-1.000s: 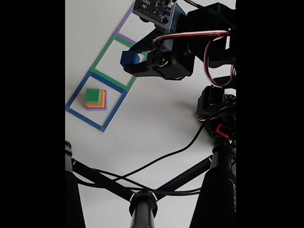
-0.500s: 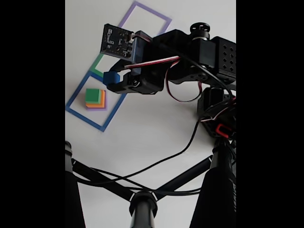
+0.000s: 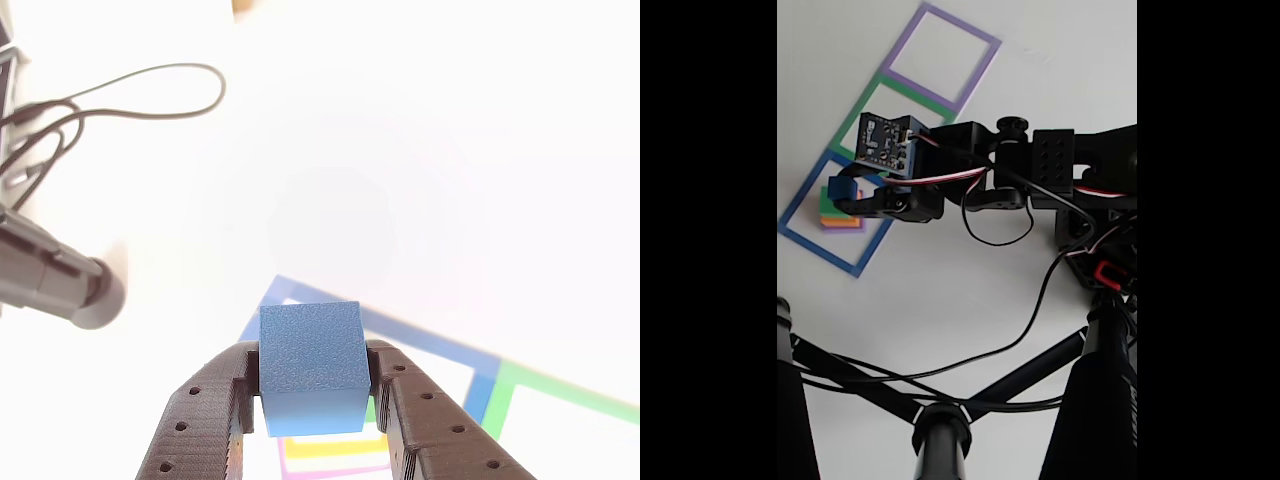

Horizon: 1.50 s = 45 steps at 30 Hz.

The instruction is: Tower of hanoi

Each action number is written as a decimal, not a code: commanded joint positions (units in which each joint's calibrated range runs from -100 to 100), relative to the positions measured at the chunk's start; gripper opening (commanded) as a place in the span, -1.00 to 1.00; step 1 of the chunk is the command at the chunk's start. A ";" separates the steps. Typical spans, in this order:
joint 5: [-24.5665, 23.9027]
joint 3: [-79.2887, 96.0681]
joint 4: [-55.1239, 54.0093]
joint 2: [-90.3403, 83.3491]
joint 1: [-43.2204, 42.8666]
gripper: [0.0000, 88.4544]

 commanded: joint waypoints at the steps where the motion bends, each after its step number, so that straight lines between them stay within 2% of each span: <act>1: 0.99 2.66 -10.55 2.45 0.02 -0.93; 6: 0.99 5.21 -18.81 6.65 0.30 -0.93; 18: 0.99 6.12 -28.12 14.24 1.84 -0.93; 45: 0.99 7.84 -39.06 22.79 1.84 -0.93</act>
